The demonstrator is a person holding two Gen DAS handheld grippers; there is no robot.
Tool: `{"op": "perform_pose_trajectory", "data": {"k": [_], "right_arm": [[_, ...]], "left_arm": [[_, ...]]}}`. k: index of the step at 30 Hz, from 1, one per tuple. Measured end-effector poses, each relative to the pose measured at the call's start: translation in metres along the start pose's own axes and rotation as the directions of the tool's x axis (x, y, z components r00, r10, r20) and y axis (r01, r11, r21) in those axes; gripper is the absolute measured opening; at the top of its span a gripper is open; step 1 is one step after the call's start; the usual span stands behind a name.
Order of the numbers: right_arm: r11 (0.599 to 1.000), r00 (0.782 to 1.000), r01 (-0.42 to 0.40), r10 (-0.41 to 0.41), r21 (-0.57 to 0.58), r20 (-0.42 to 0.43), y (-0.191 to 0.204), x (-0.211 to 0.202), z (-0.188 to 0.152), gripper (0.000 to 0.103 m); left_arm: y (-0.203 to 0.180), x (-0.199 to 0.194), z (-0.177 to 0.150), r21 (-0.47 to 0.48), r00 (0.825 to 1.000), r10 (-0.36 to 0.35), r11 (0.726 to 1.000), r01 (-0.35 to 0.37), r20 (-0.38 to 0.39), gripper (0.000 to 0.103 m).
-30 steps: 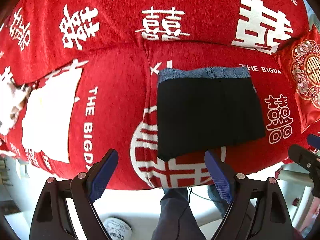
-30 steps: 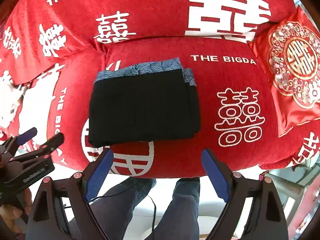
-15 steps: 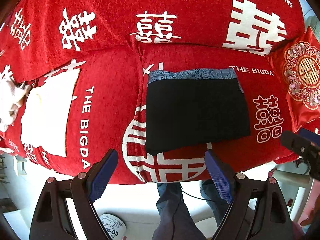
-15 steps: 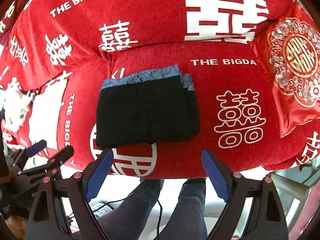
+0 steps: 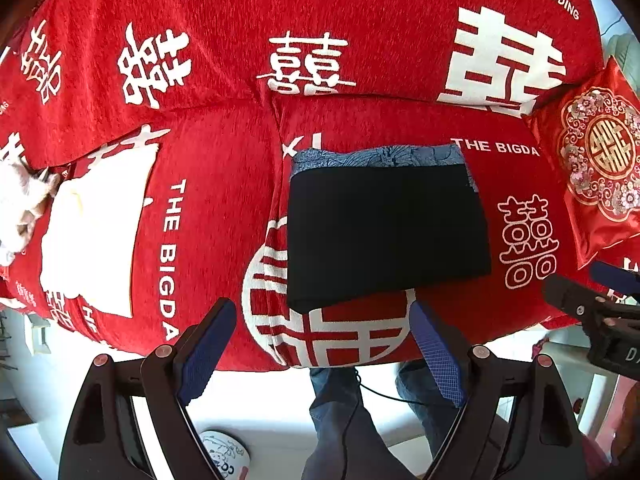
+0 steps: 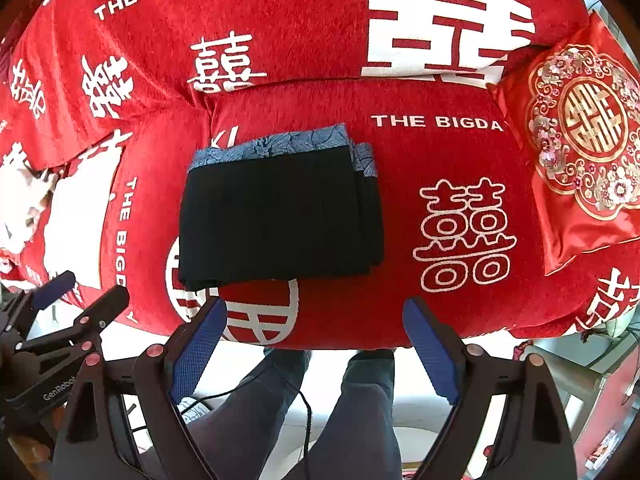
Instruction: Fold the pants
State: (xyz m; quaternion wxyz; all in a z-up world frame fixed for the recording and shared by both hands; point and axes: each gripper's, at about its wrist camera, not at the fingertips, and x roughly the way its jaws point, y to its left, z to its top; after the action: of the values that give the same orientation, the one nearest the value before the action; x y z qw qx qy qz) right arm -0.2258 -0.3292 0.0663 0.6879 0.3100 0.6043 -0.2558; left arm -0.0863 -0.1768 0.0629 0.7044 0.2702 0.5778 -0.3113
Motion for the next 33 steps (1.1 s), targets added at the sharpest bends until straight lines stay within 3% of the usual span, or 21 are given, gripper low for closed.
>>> {"op": "perform_pose_trajectory", "data": {"k": [33], "right_arm": [[0.998,0.999,0.025,-0.026,-0.051,-0.018,0.019,-0.002,0.004,0.092]], "left_arm": [[0.004,-0.004,0.011,-0.021,1.0,-0.024,0.999,0.025,0.015,0.089]]}}
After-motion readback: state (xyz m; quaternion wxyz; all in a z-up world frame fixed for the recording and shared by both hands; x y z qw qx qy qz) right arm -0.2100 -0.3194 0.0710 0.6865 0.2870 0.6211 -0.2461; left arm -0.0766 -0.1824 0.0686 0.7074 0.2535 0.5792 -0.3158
